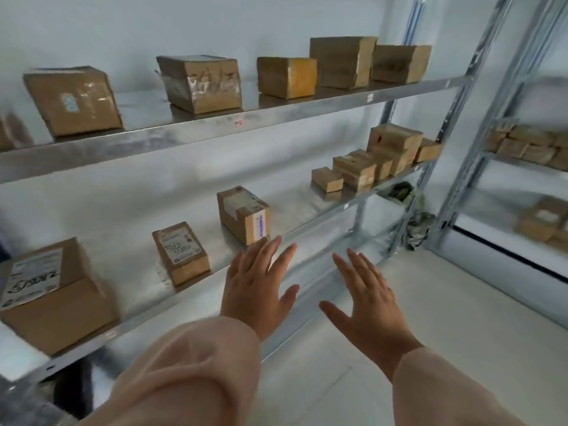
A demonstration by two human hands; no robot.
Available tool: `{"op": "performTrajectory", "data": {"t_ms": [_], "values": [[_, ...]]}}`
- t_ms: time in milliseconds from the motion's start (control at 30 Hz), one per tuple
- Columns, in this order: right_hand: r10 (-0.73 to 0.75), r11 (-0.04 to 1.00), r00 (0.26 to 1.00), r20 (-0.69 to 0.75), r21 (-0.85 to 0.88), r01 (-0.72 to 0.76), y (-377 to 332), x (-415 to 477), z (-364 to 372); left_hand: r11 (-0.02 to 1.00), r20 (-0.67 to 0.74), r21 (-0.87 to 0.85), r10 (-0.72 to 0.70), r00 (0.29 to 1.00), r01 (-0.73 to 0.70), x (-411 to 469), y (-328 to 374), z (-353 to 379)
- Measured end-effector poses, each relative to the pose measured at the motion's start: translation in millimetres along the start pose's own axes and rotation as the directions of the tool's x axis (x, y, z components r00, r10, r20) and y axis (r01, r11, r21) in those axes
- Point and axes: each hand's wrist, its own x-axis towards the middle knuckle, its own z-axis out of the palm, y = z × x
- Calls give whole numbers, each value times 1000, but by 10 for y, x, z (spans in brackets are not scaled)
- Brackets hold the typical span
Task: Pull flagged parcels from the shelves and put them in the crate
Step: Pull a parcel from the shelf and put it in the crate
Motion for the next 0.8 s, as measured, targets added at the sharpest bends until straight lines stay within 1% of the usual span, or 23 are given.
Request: {"op": "performTrajectory", "data": {"t_ms": [167,300,467,600,700,800], "values": [[73,995,997,-14,-65,-74,552,163,-43,997,-13,-25,69,998,-69,547,203,361],[114,987,993,-6,-111,-114,932,468,9,996,26,-68,64,998,-62,973,201,772],[155,979,988,-20,-129,-156,1314,1227,64,993,93,-121,17,996,-5,1657,103,1273],[152,979,988,-11,-135,-153,1529,1909,120,994,161,-110,20,987,-2,2201,-66,1607],[172,978,985,-26,-118,-174,1675,2348,210,994,164,-106,23,986,-5,2610,-216,1804],[183,980,983,2,-84,-182,1826,2635,342,993,193,-118,9,981,15,2958,-298,2012]]}}
